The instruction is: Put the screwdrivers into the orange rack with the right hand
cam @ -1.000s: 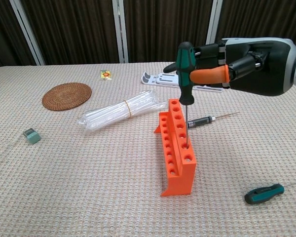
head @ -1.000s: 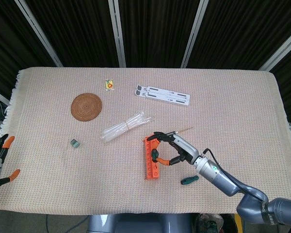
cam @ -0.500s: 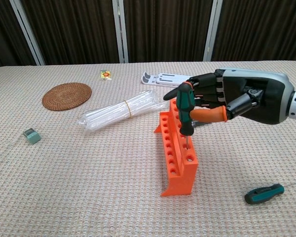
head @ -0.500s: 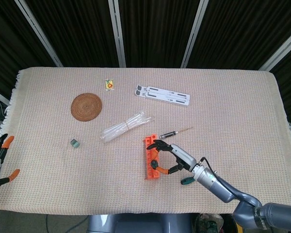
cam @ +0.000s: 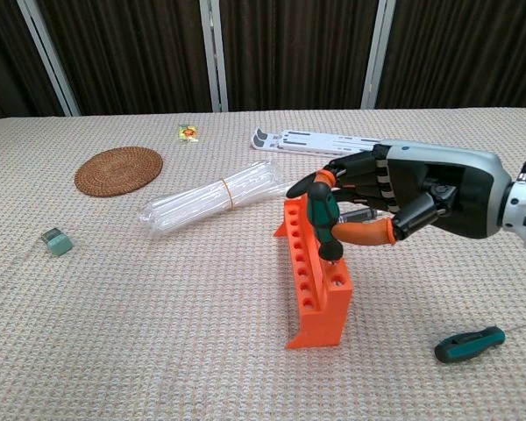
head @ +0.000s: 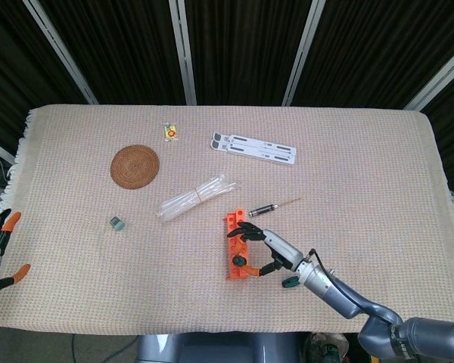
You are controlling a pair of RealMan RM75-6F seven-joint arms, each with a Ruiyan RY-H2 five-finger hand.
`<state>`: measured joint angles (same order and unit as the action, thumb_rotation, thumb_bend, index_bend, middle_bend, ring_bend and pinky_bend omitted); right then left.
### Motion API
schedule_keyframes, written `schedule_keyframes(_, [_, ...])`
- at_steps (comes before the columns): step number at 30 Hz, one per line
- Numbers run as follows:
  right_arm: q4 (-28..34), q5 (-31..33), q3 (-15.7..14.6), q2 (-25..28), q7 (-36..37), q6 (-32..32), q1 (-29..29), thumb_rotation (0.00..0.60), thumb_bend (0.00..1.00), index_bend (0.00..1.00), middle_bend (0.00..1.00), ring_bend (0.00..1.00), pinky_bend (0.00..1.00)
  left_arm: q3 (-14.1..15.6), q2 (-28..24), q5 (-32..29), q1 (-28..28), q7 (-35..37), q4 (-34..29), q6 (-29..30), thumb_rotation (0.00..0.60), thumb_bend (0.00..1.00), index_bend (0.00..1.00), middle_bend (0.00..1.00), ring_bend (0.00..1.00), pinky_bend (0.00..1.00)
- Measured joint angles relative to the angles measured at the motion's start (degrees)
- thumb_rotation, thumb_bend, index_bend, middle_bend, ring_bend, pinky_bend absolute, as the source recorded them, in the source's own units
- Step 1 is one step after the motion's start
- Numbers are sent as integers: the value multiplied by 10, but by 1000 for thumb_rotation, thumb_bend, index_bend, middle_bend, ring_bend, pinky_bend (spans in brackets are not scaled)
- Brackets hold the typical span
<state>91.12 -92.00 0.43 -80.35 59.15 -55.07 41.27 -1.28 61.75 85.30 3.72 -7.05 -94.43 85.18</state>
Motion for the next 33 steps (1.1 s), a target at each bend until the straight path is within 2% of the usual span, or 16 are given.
schedule_keyframes(4, [-3,5,-1,-1,0,6,3,600,372,510,168,0,0,0,1,1,0,1,1,0,600,199,0,0,0,0])
schedule_keyframes(12, [-2,1,-3,5,2,8,6,600,303,214,81,0,0,0,1,0,-1,3,3,1,600,199,0,0,0,0])
schedule_keyframes(17, [5,-7,-5,20,9,9,11,600,269,123,40,0,0,0,2,2,-1,5,4,2,600,199,0,0,0,0])
schedule_keyframes(25, [24,-10,4,62,8,-7,15,600,268,125,32,0,0,-1,1,4,-1,9,6,6,600,199,1,0,0,0])
schedule_keyframes(29, [28,-2,8,92,-14,-4,17,600,268,214,32,0,0,-1,2,4,-2,11,9,6,600,199,0,0,0,0])
schedule_keyframes(33, [27,8,9,114,-67,12,19,600,268,299,47,0,0,-1,3,3,-2,12,10,5,600,198,0,0,0,0])
